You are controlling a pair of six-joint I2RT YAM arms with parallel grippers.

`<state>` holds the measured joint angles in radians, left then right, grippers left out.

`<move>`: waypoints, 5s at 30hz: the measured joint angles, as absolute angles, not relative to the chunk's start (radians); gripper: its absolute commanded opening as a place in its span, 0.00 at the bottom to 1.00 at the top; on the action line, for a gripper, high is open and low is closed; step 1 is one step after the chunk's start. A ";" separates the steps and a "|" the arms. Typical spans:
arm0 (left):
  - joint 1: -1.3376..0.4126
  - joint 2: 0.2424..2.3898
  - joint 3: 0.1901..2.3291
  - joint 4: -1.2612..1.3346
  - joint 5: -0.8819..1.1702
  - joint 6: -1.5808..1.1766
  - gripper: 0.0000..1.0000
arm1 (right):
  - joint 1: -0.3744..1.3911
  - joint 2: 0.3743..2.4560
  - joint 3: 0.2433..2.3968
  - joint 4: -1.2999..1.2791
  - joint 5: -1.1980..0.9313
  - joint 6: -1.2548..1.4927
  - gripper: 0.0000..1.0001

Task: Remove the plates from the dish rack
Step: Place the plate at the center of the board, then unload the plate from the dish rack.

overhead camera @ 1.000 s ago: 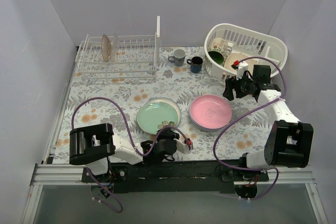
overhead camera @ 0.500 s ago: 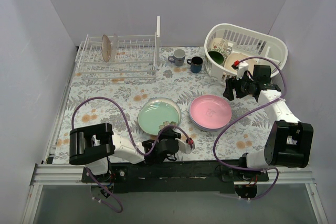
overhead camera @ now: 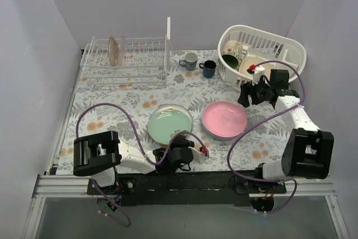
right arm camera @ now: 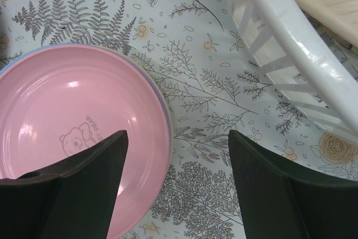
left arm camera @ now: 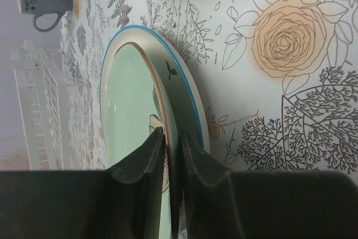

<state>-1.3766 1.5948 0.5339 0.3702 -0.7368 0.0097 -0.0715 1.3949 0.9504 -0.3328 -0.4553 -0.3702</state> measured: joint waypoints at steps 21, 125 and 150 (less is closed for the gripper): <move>-1.367 1.520 0.599 0.156 -0.619 -0.115 0.36 | -0.072 1.395 0.950 -0.333 -0.455 -0.370 0.80; -0.014 2.024 1.787 -0.262 0.214 -0.565 0.80 | -0.062 1.324 0.905 -0.288 -0.450 -0.344 0.84; 0.051 2.024 1.787 -0.231 0.226 -0.566 0.79 | -0.056 1.358 0.905 -0.289 -0.449 -0.348 0.84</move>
<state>0.0509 2.0235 1.7866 -0.2306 0.2264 -0.5655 -0.0563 1.3579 0.9054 -0.2890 -0.4488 -0.3481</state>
